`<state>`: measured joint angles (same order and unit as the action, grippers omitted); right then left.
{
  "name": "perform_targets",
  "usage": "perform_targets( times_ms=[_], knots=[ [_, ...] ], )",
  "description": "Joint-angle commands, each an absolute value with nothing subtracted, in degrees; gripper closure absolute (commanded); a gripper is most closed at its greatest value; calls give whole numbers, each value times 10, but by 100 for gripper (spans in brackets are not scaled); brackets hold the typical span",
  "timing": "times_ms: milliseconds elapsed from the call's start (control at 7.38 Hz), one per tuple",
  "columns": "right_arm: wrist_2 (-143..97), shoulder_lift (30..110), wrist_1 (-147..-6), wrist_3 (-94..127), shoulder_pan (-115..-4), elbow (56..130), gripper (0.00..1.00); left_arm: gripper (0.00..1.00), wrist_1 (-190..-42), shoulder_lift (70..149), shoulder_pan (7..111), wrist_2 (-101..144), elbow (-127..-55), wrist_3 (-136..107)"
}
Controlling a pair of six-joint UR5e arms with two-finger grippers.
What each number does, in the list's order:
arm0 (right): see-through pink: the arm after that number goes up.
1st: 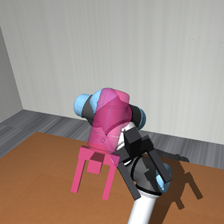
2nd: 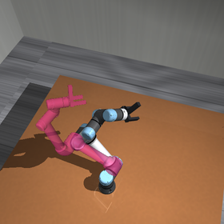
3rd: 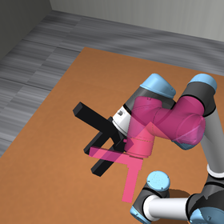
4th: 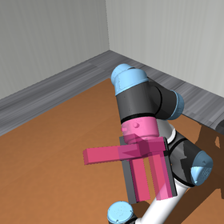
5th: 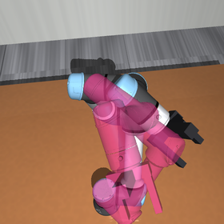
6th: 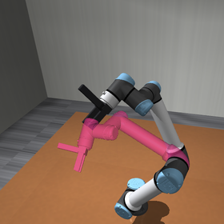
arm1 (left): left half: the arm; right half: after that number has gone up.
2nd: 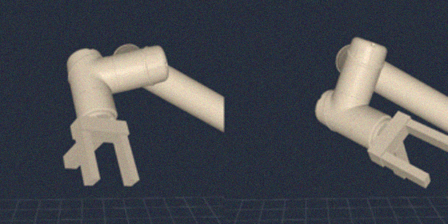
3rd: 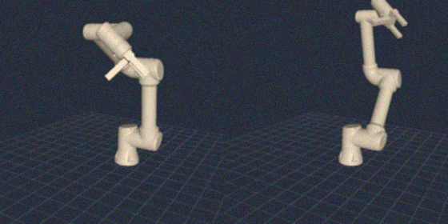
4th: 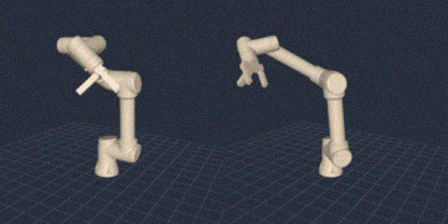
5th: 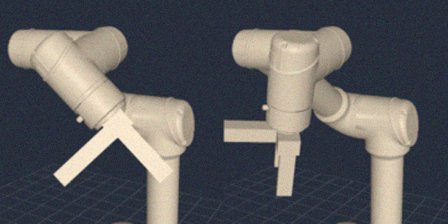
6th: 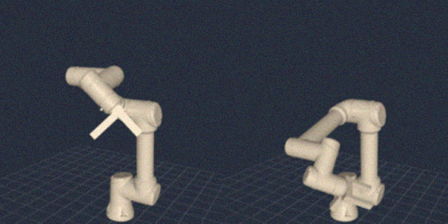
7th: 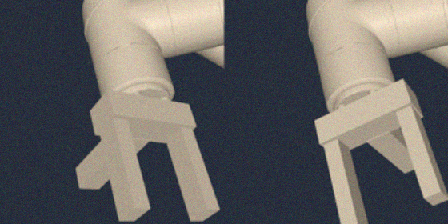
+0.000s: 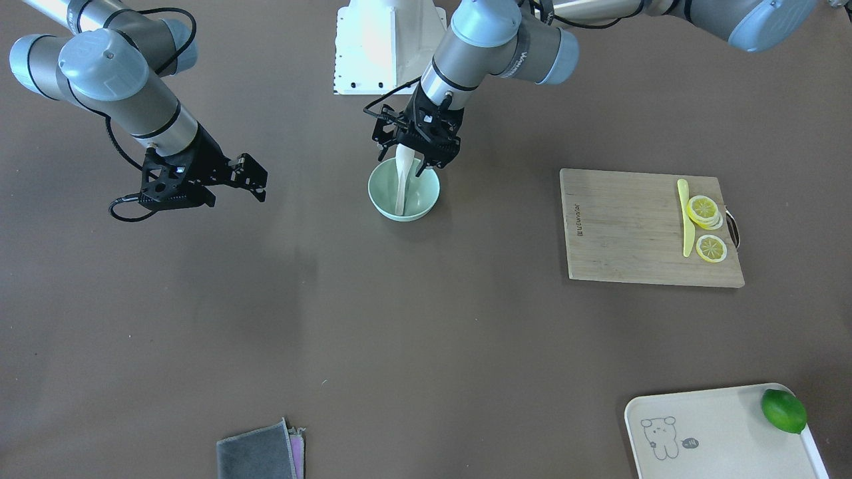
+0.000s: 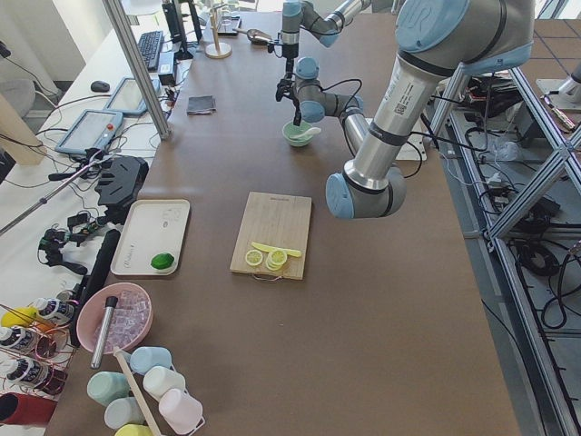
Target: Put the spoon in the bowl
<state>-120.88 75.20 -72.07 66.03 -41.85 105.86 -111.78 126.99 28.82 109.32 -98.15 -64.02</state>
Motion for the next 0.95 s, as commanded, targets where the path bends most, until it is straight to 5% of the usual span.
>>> perform_targets(
  times_ms=[0, 542, 812],
  knots=[
    [-1220, 762, -721, 659, -446, 1063, 0, 2, -1112, 1257, 347, 1126, -981, -596],
    [-1280, 902, -729, 328, -633, 1050, 0, 2, -1084, 1102, 555, 1289, -983, -352],
    [-1340, 941, -729, 150, -748, 988, 0, 2, -1019, 989, 657, 1311, -1020, -142]
  ],
)
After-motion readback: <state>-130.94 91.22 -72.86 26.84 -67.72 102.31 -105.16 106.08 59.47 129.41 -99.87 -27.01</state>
